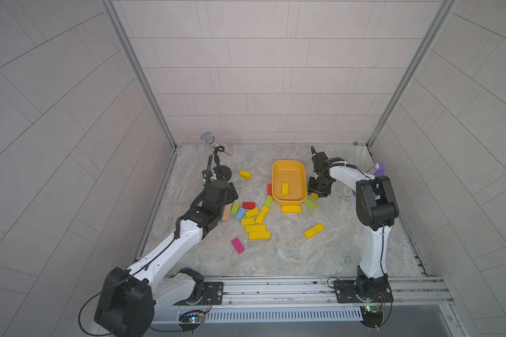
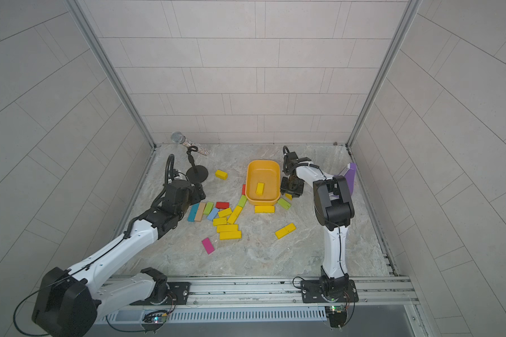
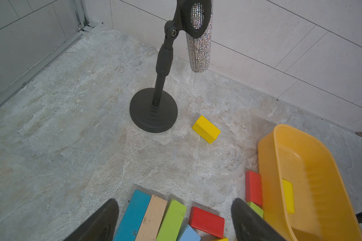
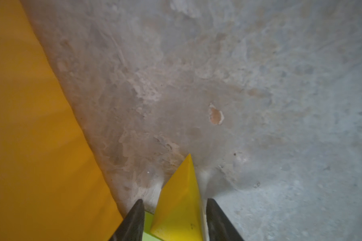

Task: Pick out the yellow building blocks
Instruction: Pick up the building block from the center of the board.

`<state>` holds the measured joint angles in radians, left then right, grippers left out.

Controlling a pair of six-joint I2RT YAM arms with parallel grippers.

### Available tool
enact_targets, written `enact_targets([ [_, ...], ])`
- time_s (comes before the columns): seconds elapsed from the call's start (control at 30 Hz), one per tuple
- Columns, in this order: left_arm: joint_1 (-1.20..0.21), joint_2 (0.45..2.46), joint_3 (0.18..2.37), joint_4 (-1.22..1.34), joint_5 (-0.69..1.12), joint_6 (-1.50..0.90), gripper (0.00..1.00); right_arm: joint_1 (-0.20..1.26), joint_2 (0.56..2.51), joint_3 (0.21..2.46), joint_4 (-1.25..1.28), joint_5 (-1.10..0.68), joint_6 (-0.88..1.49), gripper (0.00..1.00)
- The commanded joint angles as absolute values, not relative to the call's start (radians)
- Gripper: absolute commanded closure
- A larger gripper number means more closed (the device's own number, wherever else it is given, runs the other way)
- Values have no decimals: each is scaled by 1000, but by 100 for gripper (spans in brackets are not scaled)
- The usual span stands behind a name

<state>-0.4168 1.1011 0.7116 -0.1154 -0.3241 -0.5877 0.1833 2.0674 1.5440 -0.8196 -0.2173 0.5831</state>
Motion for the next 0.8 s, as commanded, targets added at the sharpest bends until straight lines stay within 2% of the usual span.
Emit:
enact_targets([
  [0.0,-411,1082,696,-124,-346,-603,11,187,2081,1562,-869,-180,575,52],
  [0.2,-407,1080,695,-126,-346,-604,11,186,2083,1559,-881,-150,563,58],
  [0.43,-405,1082,692,-132,-344,-609,11,186,2064,1547,-881,-149,560,73],
  [0.77,-404,1081,689,-132,-341,-611,11,184,1923,1526,-899,-66,565,77],
])
